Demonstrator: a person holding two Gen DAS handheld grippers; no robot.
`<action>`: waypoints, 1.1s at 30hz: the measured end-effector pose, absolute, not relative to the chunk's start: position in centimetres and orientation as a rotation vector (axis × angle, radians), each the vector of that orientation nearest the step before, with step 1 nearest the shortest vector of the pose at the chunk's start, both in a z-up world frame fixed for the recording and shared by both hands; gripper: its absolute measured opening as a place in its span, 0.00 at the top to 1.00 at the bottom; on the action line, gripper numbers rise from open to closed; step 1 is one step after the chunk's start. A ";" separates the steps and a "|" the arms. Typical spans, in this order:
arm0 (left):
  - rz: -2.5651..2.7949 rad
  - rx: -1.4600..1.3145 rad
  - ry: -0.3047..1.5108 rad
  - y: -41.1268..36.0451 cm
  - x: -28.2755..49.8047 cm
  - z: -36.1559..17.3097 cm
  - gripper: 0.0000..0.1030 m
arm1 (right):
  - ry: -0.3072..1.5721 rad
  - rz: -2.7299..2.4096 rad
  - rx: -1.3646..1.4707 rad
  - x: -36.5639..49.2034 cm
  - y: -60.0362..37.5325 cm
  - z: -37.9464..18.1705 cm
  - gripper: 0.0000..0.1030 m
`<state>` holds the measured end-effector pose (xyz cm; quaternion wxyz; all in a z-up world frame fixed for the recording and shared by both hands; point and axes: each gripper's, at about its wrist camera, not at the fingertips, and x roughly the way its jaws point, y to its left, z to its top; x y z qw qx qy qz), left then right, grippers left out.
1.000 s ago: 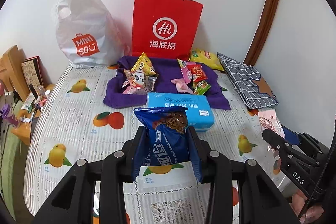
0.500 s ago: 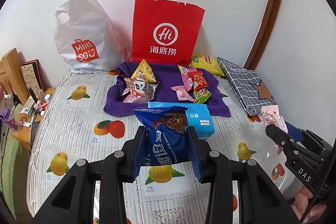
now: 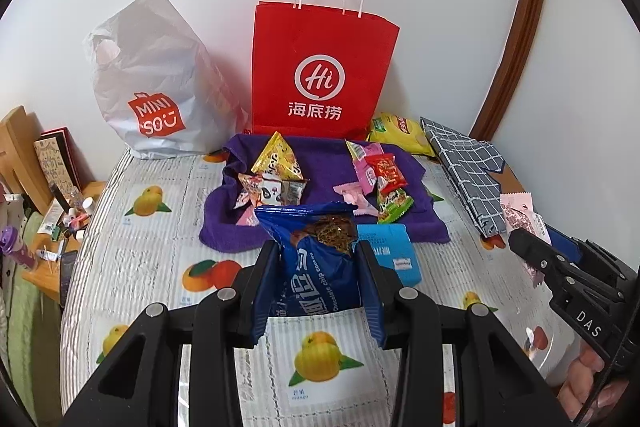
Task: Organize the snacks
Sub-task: 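Carry the pink packet and blue packet over the purple towel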
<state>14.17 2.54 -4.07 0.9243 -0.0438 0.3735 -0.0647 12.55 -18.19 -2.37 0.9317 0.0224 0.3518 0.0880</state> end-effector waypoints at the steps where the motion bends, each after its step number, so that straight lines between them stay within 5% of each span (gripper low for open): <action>1: -0.132 -0.090 0.766 2.6 14.4 -4.0 0.64 | 0.720 0.181 0.049 12.9 -18.1 -2.3 0.63; 33: -0.109 -0.079 0.772 3.4 22.3 -4.0 0.64 | 0.711 0.203 0.067 21.4 -17.4 -2.7 0.63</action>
